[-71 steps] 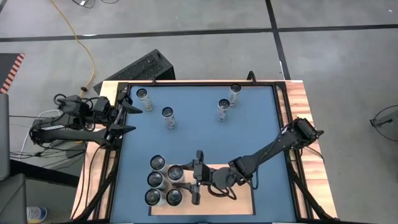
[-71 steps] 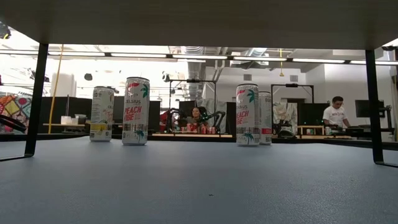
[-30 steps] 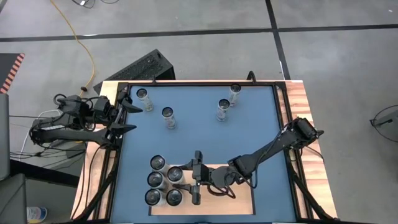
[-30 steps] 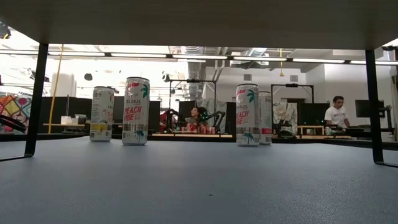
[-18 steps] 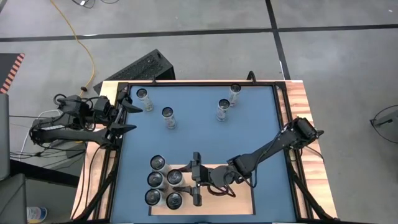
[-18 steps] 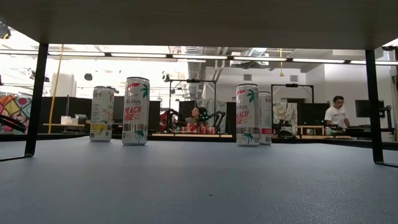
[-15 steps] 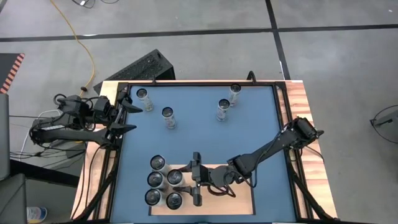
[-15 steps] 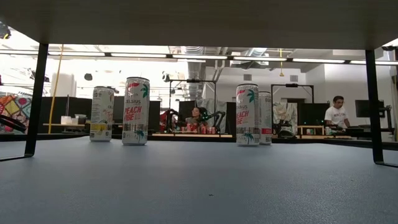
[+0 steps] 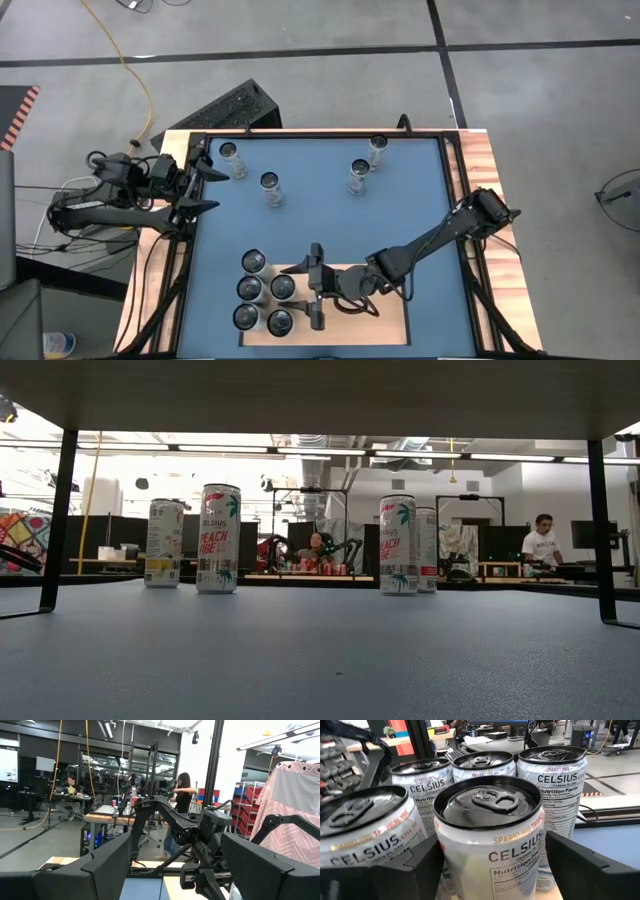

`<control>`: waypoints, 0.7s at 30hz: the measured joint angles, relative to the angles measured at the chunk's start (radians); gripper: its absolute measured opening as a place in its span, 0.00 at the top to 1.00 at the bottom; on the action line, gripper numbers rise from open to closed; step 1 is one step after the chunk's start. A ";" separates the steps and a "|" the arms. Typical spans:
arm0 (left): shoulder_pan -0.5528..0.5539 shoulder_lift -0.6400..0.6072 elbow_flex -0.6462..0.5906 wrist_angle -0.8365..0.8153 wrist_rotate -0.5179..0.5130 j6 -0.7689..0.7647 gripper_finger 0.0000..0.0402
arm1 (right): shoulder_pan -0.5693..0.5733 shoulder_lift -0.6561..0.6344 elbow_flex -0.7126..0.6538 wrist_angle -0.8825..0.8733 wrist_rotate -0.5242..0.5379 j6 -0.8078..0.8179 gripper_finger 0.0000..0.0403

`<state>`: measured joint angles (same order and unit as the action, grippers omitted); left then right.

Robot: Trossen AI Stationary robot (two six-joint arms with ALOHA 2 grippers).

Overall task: Place canned beverage on shelf
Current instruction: Put the right white yellow soda can on the shelf aligned with the other white yellow soda can

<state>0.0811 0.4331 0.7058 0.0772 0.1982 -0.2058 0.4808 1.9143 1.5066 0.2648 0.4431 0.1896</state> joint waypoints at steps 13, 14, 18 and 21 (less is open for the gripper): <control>0.000 0.000 0.000 0.000 0.000 0.000 0.28 | 0.011 -0.049 0.002 -0.153 0.003 -0.007 0.21; 0.000 0.000 0.000 0.000 0.000 0.000 0.28 | 0.010 -0.050 0.002 -0.165 0.003 -0.007 0.21; 0.000 0.000 0.000 0.000 0.000 0.000 0.28 | 0.021 -0.057 0.001 -0.207 0.003 -0.006 0.21; 0.000 0.000 0.000 0.000 -0.001 0.000 0.28 | 0.025 -0.059 0.001 -0.249 0.002 0.003 0.21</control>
<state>0.0811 0.4332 0.7055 0.0776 0.1967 -0.2058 0.5055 1.8553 1.5078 0.0161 0.4455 0.1924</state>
